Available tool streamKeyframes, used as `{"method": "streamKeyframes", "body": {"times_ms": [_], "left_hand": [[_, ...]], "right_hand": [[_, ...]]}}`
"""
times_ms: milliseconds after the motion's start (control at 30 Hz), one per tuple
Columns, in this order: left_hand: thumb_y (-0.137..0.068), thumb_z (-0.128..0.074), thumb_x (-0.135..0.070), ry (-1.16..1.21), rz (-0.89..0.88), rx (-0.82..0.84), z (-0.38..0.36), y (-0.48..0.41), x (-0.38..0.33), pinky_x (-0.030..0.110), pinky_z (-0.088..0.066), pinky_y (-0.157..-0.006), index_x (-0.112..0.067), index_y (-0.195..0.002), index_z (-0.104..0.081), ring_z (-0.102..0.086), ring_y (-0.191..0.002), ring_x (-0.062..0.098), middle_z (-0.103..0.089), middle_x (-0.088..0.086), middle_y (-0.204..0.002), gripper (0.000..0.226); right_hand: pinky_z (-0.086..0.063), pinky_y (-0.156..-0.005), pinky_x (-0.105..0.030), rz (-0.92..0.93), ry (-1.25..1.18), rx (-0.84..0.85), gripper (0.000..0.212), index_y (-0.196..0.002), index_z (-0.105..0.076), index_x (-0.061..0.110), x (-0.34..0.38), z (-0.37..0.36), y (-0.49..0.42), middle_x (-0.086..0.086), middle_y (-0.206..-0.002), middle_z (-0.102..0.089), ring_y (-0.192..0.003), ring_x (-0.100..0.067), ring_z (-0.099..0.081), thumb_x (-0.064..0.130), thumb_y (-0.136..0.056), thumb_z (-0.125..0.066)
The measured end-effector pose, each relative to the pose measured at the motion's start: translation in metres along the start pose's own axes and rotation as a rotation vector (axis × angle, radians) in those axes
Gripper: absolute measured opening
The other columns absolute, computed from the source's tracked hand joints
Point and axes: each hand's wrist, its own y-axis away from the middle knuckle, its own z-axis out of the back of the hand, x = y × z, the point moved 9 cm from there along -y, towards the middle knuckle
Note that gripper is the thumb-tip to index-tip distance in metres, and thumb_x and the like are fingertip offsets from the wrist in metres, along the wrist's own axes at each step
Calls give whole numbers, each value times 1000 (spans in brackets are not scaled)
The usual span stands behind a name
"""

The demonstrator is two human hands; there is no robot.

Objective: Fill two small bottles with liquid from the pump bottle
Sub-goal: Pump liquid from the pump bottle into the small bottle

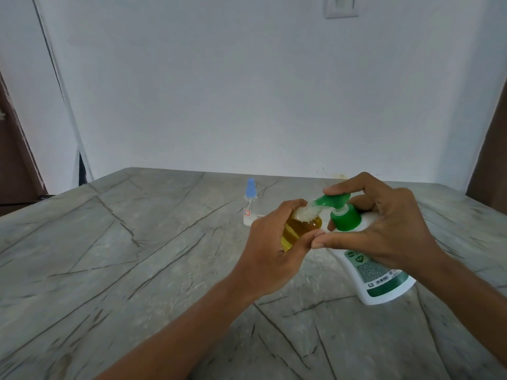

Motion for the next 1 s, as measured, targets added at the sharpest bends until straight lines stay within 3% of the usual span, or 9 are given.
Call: {"method": "streamKeyframes", "body": {"times_ms": [200, 400, 567, 767, 1000], "left_hand": [[-86, -64, -42, -12, 8, -6, 2, -1, 3, 7, -49, -72, -15, -126, -54, -61, -92, -4, -59, -25, -95, 49], [-81, -58, -49, -21, 19, -12, 3, -2, 2, -2, -41, -69, -21, -124, -51, -50, -92, -25, -47, -38, -92, 52], [-82, -60, -48, -18, 22, -20, 4, -3, 1, 1, -43, -70, -19, -126, -52, -54, -90, -20, -51, -35, -91, 53], [-82, -60, -48, -22, 22, -21, 5, -2, 0, 1, -44, -69, -27, -123, -49, -54, -91, -19, -51, -36, -92, 47], [-86, -65, -40, -5, 3, -23, 5, -1, -1, 8, -50, -69, -15, -124, -54, -61, -88, -3, -59, -25, -94, 47]], "right_hand": [[-54, -62, -11, 17, 29, 25, 70, -112, -55, 38, -1, -4, 0, 16, -81, -72, -74, 4, -69, 56, -52, -86], [-52, -65, -8, -12, 51, 53, 88, -131, -35, 55, -5, -8, 2, 17, -85, -70, -80, -3, -68, 68, -54, -77], [-54, -65, -12, 20, 68, 63, 76, -122, -47, 47, -4, -8, 1, 17, -95, -71, -79, 1, -69, 68, -55, -76], [-52, -64, -10, 40, 54, 40, 74, -120, -49, 42, -2, -6, 2, 18, -85, -72, -76, 2, -69, 62, -55, -80], [-51, -63, -6, 43, 49, -8, 69, -114, -54, 38, 2, -3, 1, 18, -84, -70, -78, 7, -68, 62, -54, -80]]}}
